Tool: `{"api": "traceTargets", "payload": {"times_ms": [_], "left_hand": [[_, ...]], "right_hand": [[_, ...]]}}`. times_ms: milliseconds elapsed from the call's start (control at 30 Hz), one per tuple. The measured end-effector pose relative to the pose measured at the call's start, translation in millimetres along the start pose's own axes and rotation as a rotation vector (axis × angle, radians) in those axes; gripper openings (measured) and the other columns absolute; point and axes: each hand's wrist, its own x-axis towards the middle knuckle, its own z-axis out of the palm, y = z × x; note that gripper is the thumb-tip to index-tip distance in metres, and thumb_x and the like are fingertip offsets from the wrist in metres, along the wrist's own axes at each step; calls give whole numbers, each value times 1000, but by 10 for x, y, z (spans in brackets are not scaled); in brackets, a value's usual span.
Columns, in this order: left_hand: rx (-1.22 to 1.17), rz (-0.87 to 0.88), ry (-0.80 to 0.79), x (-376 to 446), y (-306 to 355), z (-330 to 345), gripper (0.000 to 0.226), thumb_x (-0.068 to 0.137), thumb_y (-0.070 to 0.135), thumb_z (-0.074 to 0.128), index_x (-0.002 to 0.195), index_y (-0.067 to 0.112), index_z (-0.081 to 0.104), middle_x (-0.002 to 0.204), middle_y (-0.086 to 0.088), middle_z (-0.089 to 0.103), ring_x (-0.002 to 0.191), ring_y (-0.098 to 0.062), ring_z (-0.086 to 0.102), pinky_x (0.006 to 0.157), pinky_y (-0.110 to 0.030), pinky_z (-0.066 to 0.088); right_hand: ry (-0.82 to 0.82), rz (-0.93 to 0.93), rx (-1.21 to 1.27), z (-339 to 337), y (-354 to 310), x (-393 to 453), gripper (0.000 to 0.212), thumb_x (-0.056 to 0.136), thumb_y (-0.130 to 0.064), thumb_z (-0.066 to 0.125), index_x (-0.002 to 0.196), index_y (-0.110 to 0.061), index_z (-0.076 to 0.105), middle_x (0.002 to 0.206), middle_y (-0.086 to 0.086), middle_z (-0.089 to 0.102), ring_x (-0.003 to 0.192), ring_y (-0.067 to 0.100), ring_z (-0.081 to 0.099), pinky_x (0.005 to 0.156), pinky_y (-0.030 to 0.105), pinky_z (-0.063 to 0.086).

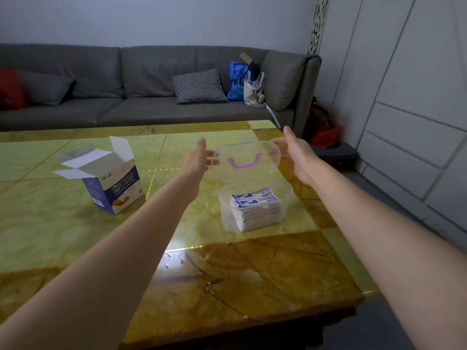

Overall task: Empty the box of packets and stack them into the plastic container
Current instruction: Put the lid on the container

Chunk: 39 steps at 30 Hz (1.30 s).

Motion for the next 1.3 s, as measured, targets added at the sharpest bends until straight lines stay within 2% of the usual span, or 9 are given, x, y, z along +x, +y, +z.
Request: {"api": "traceTargets", "payload": {"times_ms": [100, 200, 333, 467, 667, 833, 933, 1167, 1300], "left_hand": [[79, 129, -26, -150, 35, -37, 51, 98, 42, 24, 101, 11, 65, 105, -3, 60, 103, -18, 49, 89, -31, 29], [298, 261, -87, -315, -23, -56, 34, 93, 39, 45, 84, 16, 69, 114, -5, 64, 102, -16, 52, 88, -26, 34], [565, 358, -171, -497, -120, -25, 26, 82, 34, 65, 96, 13, 68, 123, -7, 59, 115, -22, 51, 94, -33, 40], [641, 376, -197, -583, -120, -91, 27, 78, 29, 69, 98, 12, 64, 129, -10, 50, 119, -23, 45, 88, -29, 34], [753, 380, -95, -475, -120, -420, 24, 84, 20, 64, 106, 12, 63, 132, -10, 49, 119, -25, 47, 89, -28, 36], [862, 410, 5, -277, -185, -670, 29, 88, 11, 58, 116, 16, 59, 134, -9, 50, 119, -25, 49, 90, -30, 40], [894, 447, 43, -131, -198, -748, 29, 88, 10, 57, 116, 14, 59, 132, -10, 52, 120, -26, 49, 95, -32, 38], [928, 529, 70, 85, -257, -771, 28, 88, 12, 57, 116, 14, 59, 126, -9, 56, 114, -26, 52, 93, -30, 39], [988, 544, 49, 103, -277, -797, 32, 89, 14, 56, 121, 16, 55, 128, -7, 54, 115, -24, 51, 96, -33, 40]], "right_hand": [[-6, -158, -184, -61, -85, -193, 40, 96, -40, 41, 99, -9, 67, 82, -5, 62, 94, 14, 52, 81, 26, 34], [-235, -283, -574, -122, -59, -415, 24, 87, -39, 60, 93, -17, 68, 105, -3, 59, 106, 15, 52, 84, 26, 39], [-405, -261, -885, -154, 12, -660, 31, 81, -43, 65, 107, -28, 61, 144, 4, 34, 135, 23, 32, 111, 41, 27], [-420, -265, -954, -77, -8, -860, 48, 76, -40, 72, 119, -30, 53, 143, 3, 31, 133, 24, 32, 109, 43, 29], [-225, -364, -918, 553, 67, -880, 41, 79, -30, 70, 115, -20, 54, 135, 7, 36, 126, 30, 36, 102, 42, 35], [-133, -635, -1121, 1032, 57, -738, 42, 88, -19, 58, 127, -6, 49, 130, 10, 47, 121, 28, 40, 104, 38, 33], [-225, -664, -1194, 1102, 15, -615, 57, 84, -28, 63, 133, -7, 42, 132, 9, 46, 122, 26, 40, 106, 38, 32], [-2, -818, -1339, 1258, 112, -395, 52, 84, -27, 61, 129, -13, 39, 129, 8, 45, 115, 27, 43, 95, 37, 37], [-48, -760, -1392, 1313, 79, -392, 54, 83, -28, 62, 129, -12, 38, 128, 9, 45, 115, 27, 43, 96, 38, 37]]}}
